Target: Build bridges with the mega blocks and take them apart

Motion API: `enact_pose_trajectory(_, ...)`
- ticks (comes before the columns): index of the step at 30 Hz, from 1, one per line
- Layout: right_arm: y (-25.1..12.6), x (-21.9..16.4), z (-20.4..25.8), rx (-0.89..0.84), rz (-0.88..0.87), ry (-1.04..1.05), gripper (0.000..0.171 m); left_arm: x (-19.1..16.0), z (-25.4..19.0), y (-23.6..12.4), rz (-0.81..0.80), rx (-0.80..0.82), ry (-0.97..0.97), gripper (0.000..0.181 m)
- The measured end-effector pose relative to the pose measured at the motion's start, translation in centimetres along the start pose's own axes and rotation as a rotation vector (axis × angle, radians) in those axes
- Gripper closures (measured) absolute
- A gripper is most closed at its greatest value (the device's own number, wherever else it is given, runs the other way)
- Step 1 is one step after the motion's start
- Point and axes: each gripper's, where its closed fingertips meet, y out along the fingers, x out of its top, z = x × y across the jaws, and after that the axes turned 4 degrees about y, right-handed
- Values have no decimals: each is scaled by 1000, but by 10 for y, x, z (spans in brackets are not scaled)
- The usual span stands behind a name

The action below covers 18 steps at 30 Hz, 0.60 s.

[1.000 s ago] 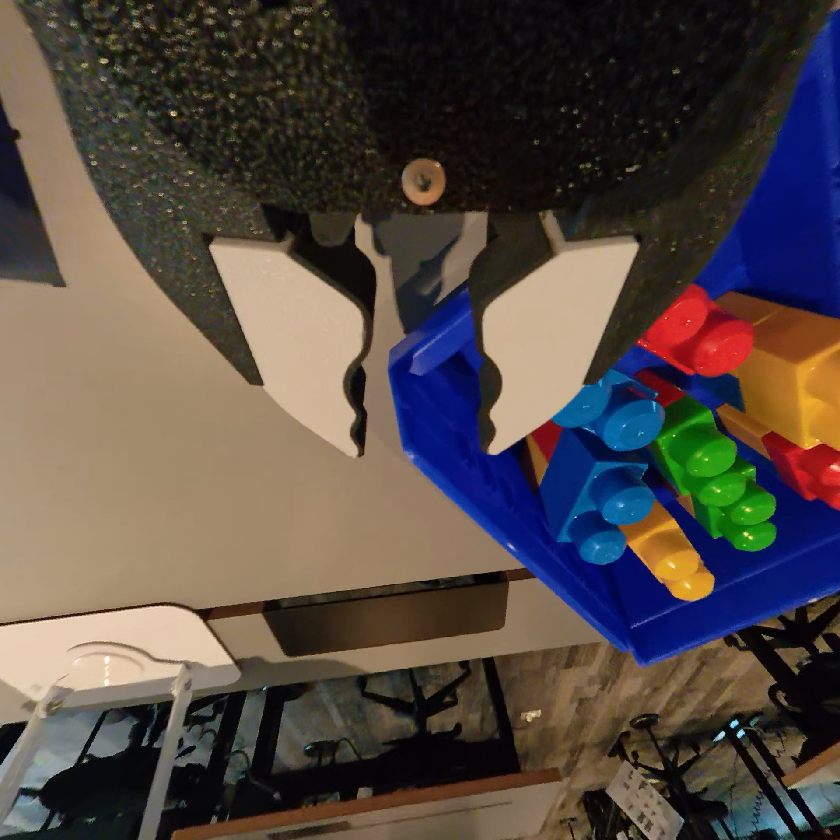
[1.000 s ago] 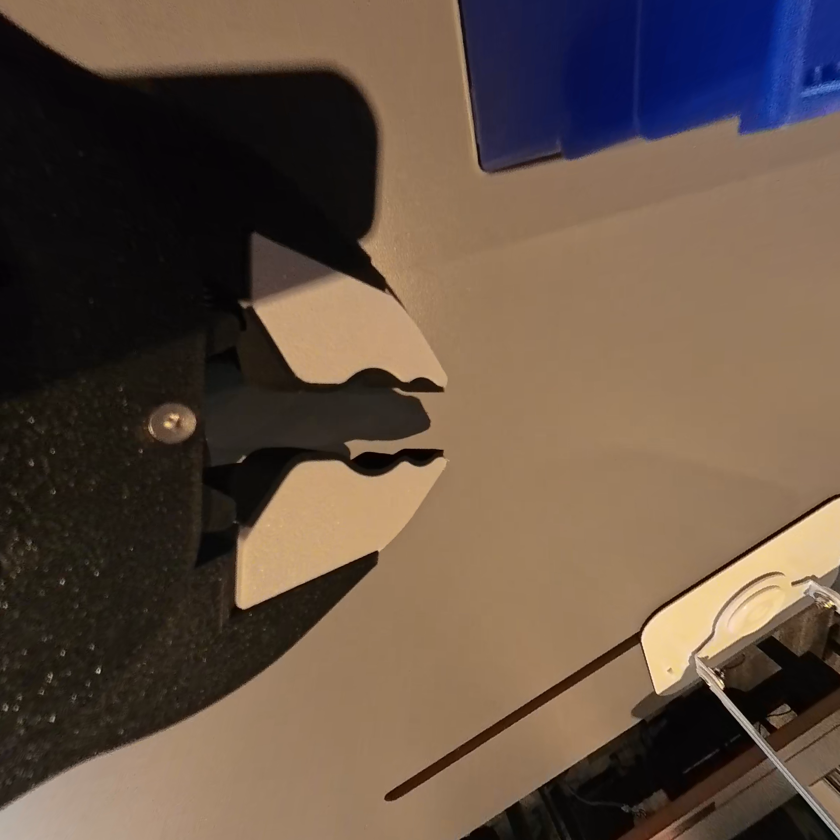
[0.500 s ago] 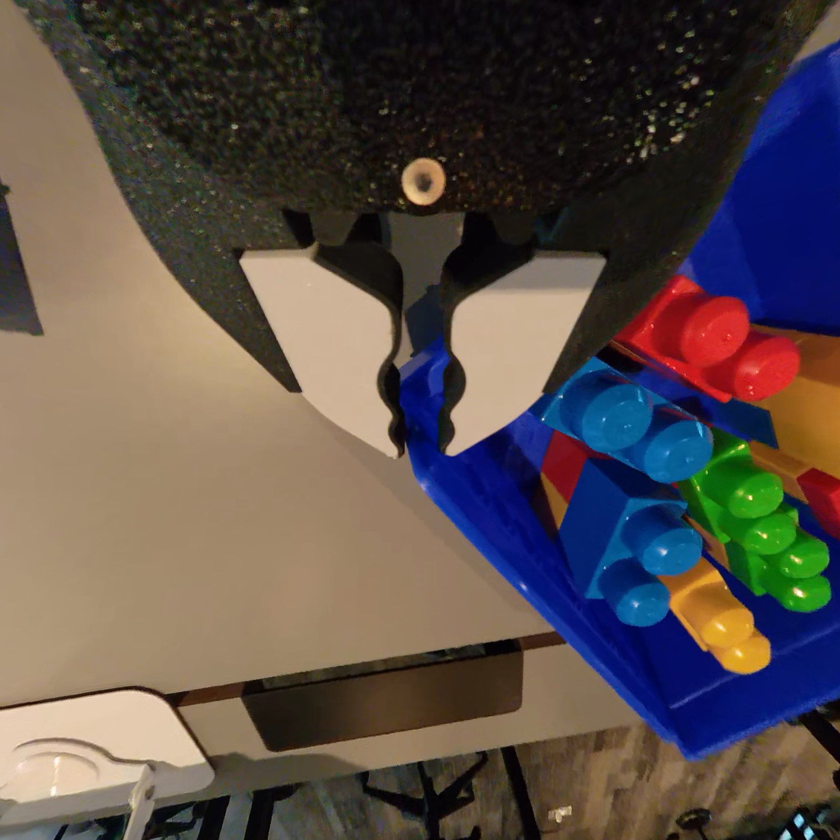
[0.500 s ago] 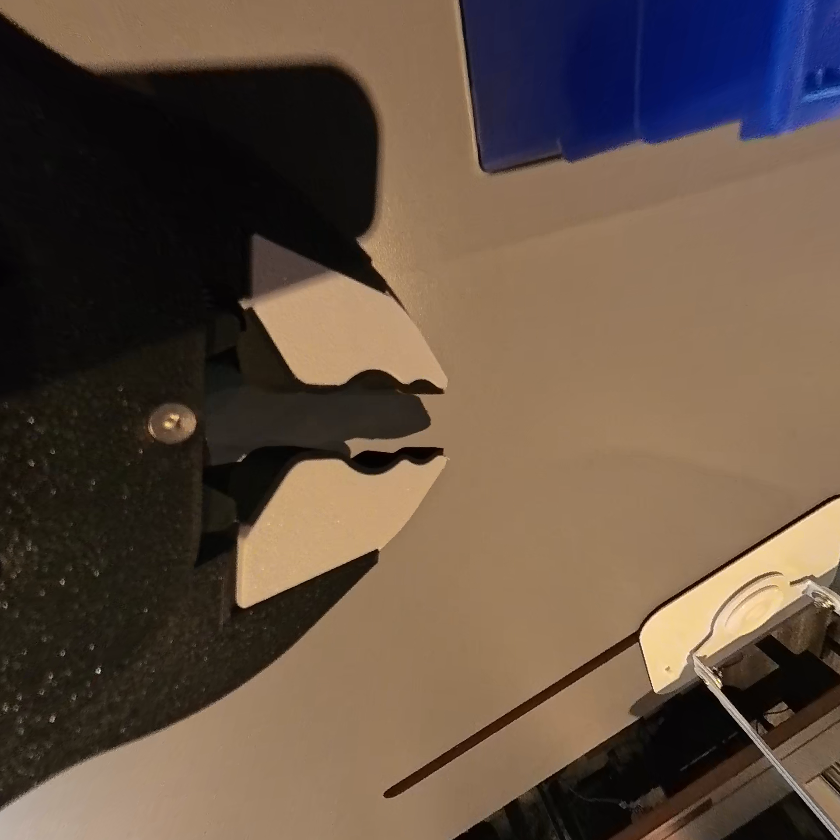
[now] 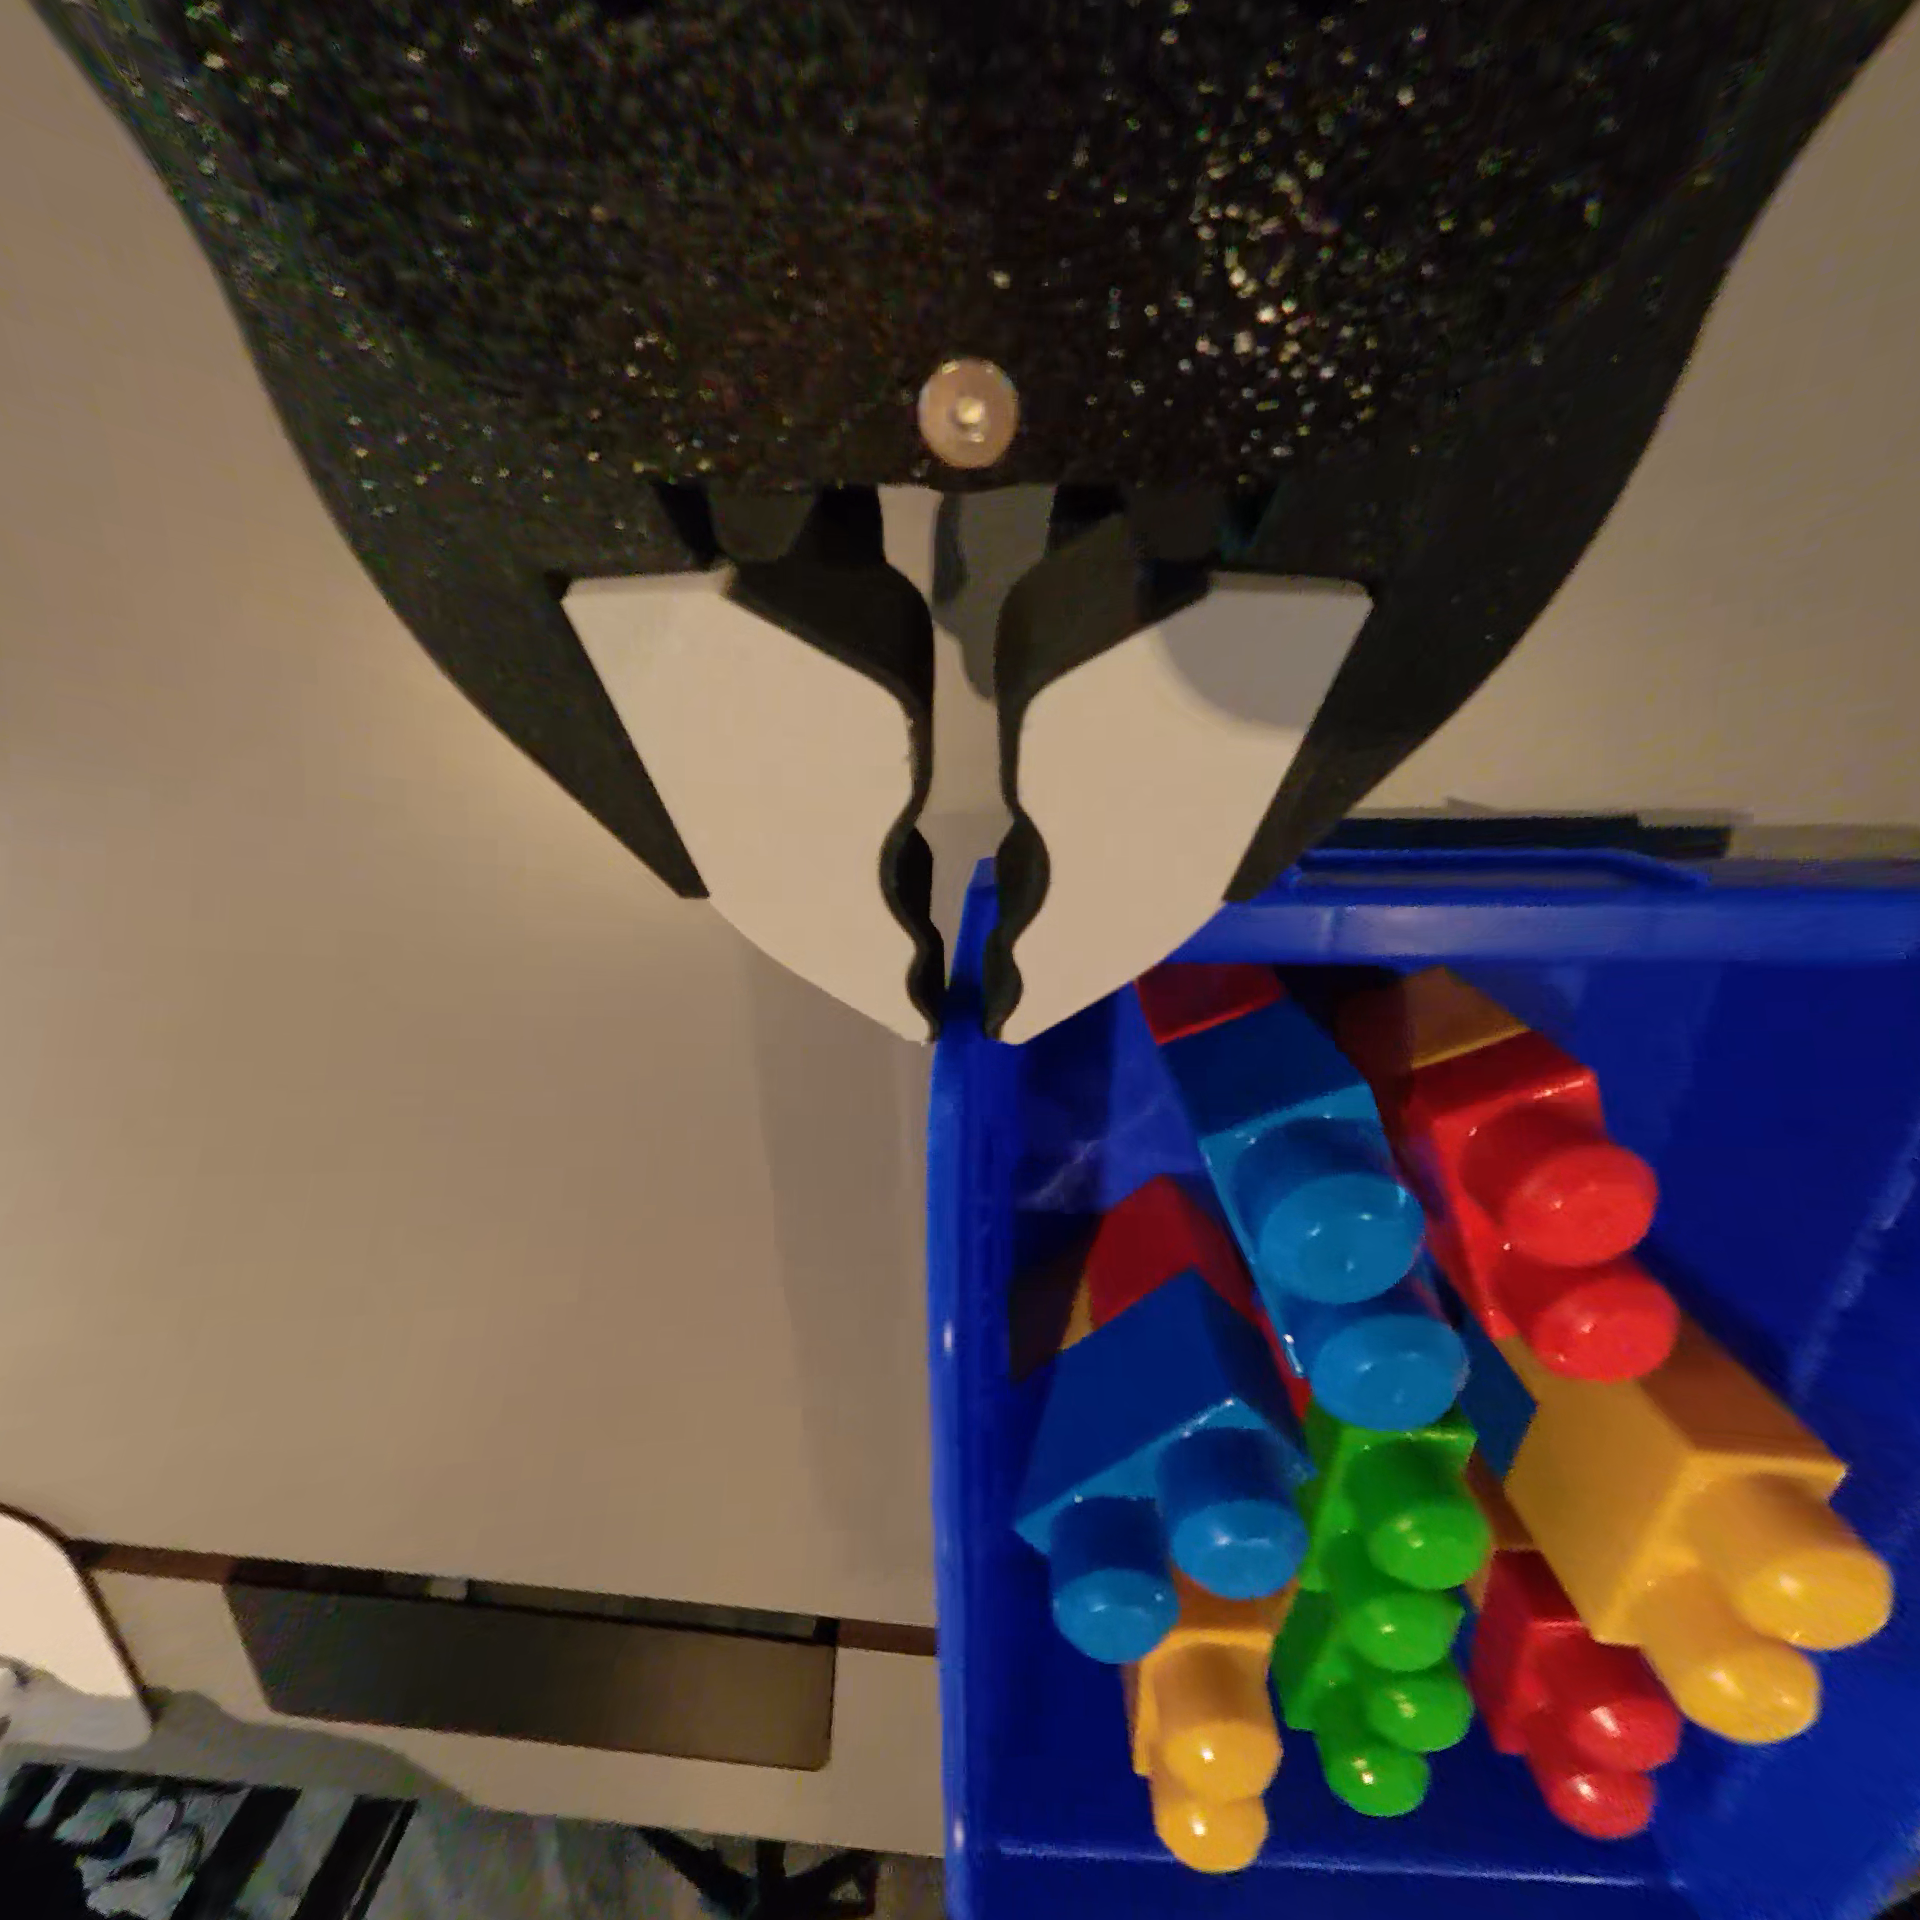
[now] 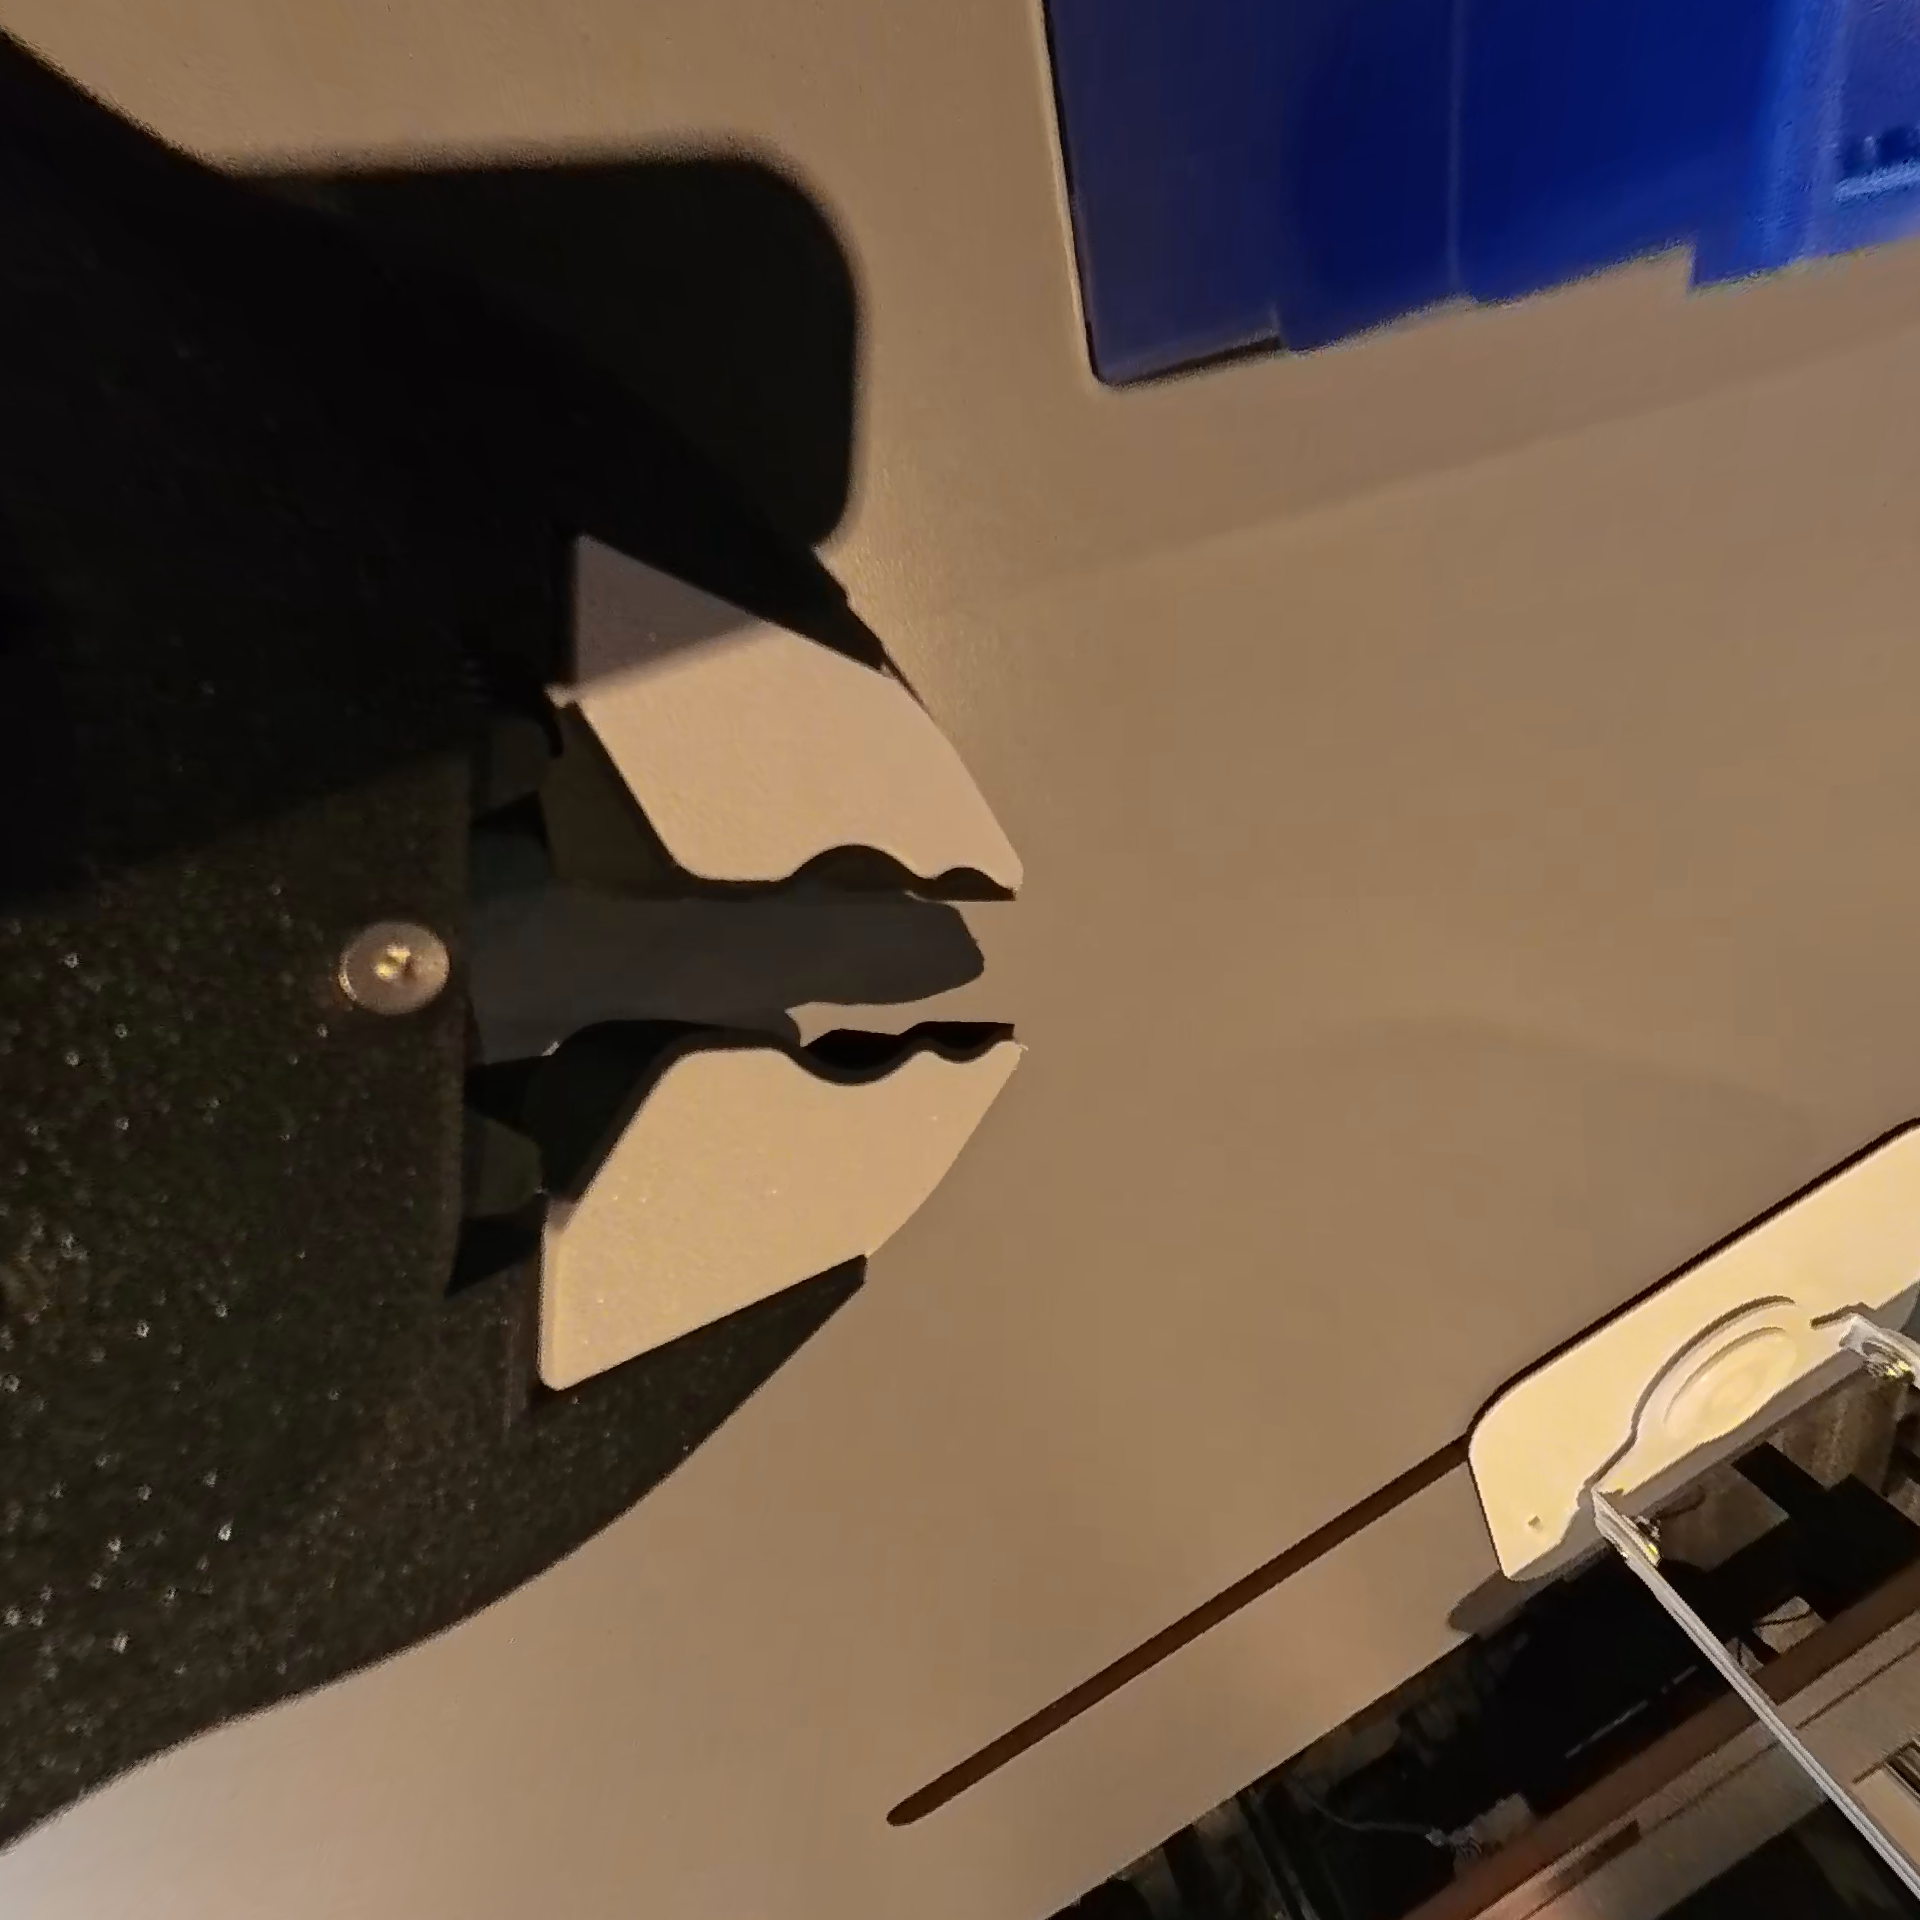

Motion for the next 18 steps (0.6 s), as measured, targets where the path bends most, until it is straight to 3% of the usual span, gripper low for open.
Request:
enact_pose_trajectory(12,0,0,0,-4,0,-4,149,2,3,-3,-23,-6,-42,173)
enact_pose_trajectory(18,0,0,-1,-7,1,7,148,46,-8,-31,-294,1,41,166)
